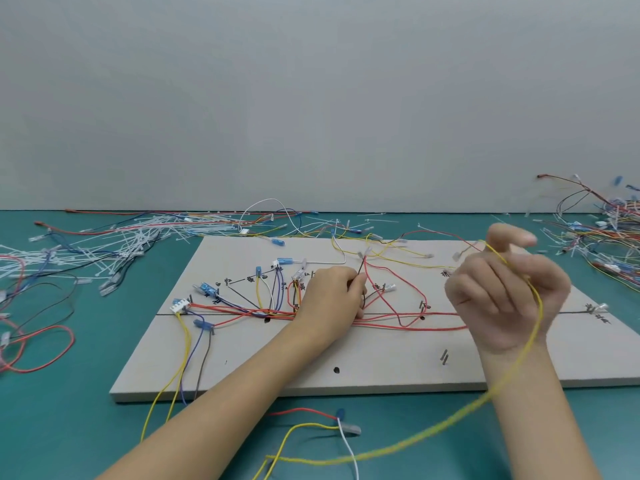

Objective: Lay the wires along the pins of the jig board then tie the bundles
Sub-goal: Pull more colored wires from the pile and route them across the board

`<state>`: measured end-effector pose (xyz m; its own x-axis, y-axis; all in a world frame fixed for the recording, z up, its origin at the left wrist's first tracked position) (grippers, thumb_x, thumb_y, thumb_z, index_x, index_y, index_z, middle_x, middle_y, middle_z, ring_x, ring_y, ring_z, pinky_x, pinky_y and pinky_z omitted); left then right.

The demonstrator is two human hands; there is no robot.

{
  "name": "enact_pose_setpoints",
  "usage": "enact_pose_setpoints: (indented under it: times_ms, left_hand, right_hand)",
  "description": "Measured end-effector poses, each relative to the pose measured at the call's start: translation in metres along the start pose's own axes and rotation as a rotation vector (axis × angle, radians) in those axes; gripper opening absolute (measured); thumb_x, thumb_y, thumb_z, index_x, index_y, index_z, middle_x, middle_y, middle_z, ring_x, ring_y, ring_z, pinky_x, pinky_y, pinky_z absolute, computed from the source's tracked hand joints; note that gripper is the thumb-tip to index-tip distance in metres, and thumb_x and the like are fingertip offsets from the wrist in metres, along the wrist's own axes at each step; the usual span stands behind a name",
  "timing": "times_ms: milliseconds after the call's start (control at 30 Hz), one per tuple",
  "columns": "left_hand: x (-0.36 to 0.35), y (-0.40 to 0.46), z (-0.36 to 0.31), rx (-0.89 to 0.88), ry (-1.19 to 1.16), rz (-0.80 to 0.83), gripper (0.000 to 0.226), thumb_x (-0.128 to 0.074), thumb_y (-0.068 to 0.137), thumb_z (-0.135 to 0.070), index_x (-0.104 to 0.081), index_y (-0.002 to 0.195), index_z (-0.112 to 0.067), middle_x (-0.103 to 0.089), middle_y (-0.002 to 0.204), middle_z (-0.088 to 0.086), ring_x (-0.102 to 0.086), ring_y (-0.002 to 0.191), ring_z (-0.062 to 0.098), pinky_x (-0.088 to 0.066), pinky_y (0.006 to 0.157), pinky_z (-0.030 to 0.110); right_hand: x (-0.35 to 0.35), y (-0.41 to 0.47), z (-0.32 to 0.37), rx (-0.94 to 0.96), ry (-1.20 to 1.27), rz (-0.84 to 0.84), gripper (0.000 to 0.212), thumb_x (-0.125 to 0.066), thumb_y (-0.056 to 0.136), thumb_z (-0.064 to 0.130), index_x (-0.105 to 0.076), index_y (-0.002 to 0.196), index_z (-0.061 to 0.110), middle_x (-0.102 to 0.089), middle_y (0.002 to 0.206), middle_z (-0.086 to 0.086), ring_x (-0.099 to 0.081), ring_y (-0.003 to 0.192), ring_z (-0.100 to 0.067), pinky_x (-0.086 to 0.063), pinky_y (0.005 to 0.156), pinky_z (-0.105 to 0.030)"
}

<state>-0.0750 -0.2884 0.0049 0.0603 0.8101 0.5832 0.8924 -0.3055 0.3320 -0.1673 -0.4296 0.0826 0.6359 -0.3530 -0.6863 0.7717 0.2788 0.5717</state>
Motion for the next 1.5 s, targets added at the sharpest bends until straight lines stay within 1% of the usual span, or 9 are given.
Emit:
enact_pose_setpoints:
  times_ms: [167,300,433,533,800,1067,1267,1400,1500]
  left_hand:
    - [-0.002,0.001,0.003,0.025,-0.027,0.002,0.038,-0.046,0.100,-0.024,-0.065,0.072,-0.009,-0.066,0.059,0.000,-0.063,0.047,0.003,-0.050,0.059,0.023]
    - [0.001,0.002,0.003,-0.005,0.068,-0.050,0.039,-0.049,0.098,-0.026,-0.068,0.069,-0.009,-0.062,0.055,-0.004,-0.058,0.053,0.002,-0.034,0.053,0.015]
    - [0.002,0.004,0.002,-0.019,0.113,-0.066,0.038,-0.051,0.097,-0.027,-0.068,0.067,-0.009,-0.066,0.062,0.000,-0.056,0.060,0.012,-0.034,0.057,0.028]
    - [0.001,0.002,0.002,-0.012,0.063,-0.031,0.041,-0.049,0.097,-0.024,-0.059,0.058,-0.016,-0.061,0.052,-0.005,-0.058,0.049,0.001,-0.037,0.055,0.016]
    - [-0.001,0.001,0.003,0.022,-0.036,-0.003,0.038,-0.046,0.099,-0.024,-0.062,0.067,-0.010,-0.067,0.059,0.002,-0.064,0.047,0.005,-0.051,0.060,0.025]
    - [-0.001,0.001,0.003,0.025,-0.072,-0.002,0.038,-0.046,0.100,-0.025,-0.064,0.072,-0.007,-0.067,0.060,0.001,-0.064,0.047,0.006,-0.053,0.059,0.026]
    - [0.001,0.001,0.004,-0.004,-0.050,-0.020,0.040,-0.050,0.098,-0.025,-0.060,0.063,-0.010,-0.061,0.050,-0.005,-0.060,0.043,0.001,-0.046,0.054,0.017]
    - [-0.001,0.002,0.005,0.012,-0.079,0.000,0.039,-0.050,0.098,-0.025,-0.063,0.068,-0.005,-0.064,0.053,-0.001,-0.062,0.045,0.004,-0.052,0.057,0.024]
    - [-0.003,0.004,0.008,0.060,-0.125,0.024,0.037,-0.050,0.099,-0.026,-0.066,0.073,-0.004,-0.067,0.060,0.006,-0.065,0.048,0.011,-0.055,0.056,0.027]
  right_hand:
    - [-0.026,-0.010,-0.029,-0.365,-0.278,0.461,0.008,-0.055,0.085,-0.003,-0.057,0.091,0.002,-0.037,0.032,-0.009,-0.028,0.019,-0.017,-0.021,0.031,-0.012]
    - [0.011,-0.018,-0.046,-0.799,-0.771,0.177,0.024,-0.058,0.095,0.018,-0.066,0.114,0.005,-0.052,0.038,-0.010,-0.033,0.020,-0.018,-0.022,0.029,-0.011]
    - [0.040,-0.007,-0.041,-0.807,-1.410,-0.198,0.022,-0.071,0.081,0.041,-0.076,0.094,0.024,-0.043,0.042,-0.008,-0.026,0.028,-0.016,-0.018,0.043,-0.019]
    - [0.039,-0.002,-0.033,-0.575,-1.416,-0.351,0.027,-0.066,0.085,0.045,-0.076,0.085,0.020,-0.039,0.036,-0.006,-0.024,0.031,-0.017,-0.022,0.044,-0.022]
    - [0.041,0.002,-0.007,-0.106,-1.535,-0.749,0.032,-0.058,0.092,0.021,-0.072,0.065,0.014,-0.050,0.044,-0.003,-0.039,0.037,-0.010,-0.033,0.038,-0.017]
    - [0.050,-0.004,-0.013,-0.464,-1.734,-0.668,0.026,-0.055,0.081,0.007,-0.074,0.074,0.024,-0.068,0.076,0.004,-0.048,0.058,-0.011,-0.043,0.057,-0.025]
    - [0.034,0.001,-0.027,-0.480,-1.475,-0.420,0.009,-0.074,0.080,0.028,-0.077,0.078,0.020,-0.073,0.077,0.004,-0.059,0.065,0.006,-0.041,0.057,-0.004]
    - [0.041,-0.005,-0.029,-0.604,-1.425,-0.429,0.005,-0.077,0.080,0.012,-0.077,0.085,0.015,-0.076,0.083,-0.002,-0.071,0.085,-0.012,-0.049,0.071,-0.016]
    - [0.040,-0.004,-0.023,-0.572,-1.399,-0.466,0.003,-0.072,0.084,0.011,-0.075,0.085,0.011,-0.075,0.077,-0.009,-0.069,0.073,-0.016,-0.048,0.064,-0.017]
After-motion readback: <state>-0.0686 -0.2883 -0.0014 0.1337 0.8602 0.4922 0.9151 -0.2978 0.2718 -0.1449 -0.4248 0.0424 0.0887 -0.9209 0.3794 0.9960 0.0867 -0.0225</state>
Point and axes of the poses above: each hand's wrist, its own y-axis towards the middle knuckle, its own x-axis out of the back of the hand, z = x × y, the point moved 5 cm from there along y, towards the middle knuckle
